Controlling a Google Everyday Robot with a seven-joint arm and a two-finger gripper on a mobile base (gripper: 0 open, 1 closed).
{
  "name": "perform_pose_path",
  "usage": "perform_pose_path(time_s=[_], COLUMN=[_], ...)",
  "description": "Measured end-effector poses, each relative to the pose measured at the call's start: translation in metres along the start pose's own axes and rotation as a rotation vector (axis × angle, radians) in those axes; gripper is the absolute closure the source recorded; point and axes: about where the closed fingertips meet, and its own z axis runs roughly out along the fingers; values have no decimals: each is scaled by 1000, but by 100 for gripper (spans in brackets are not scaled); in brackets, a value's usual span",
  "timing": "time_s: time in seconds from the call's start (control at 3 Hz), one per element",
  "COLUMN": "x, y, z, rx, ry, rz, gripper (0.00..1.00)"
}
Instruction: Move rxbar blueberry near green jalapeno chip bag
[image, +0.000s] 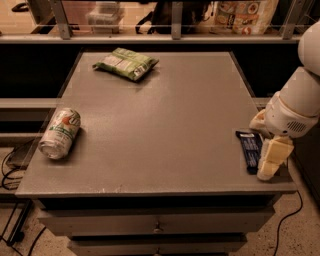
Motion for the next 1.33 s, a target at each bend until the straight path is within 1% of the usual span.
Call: perform_pose_path(time_s=[0.33,1.0,1.33], x=[7,6,-8], y=[-5,-5,-22], z=[-4,-11,-38], rx=[17,18,73], ry=[15,16,-31], rz=[21,22,14], gripper=[40,87,100])
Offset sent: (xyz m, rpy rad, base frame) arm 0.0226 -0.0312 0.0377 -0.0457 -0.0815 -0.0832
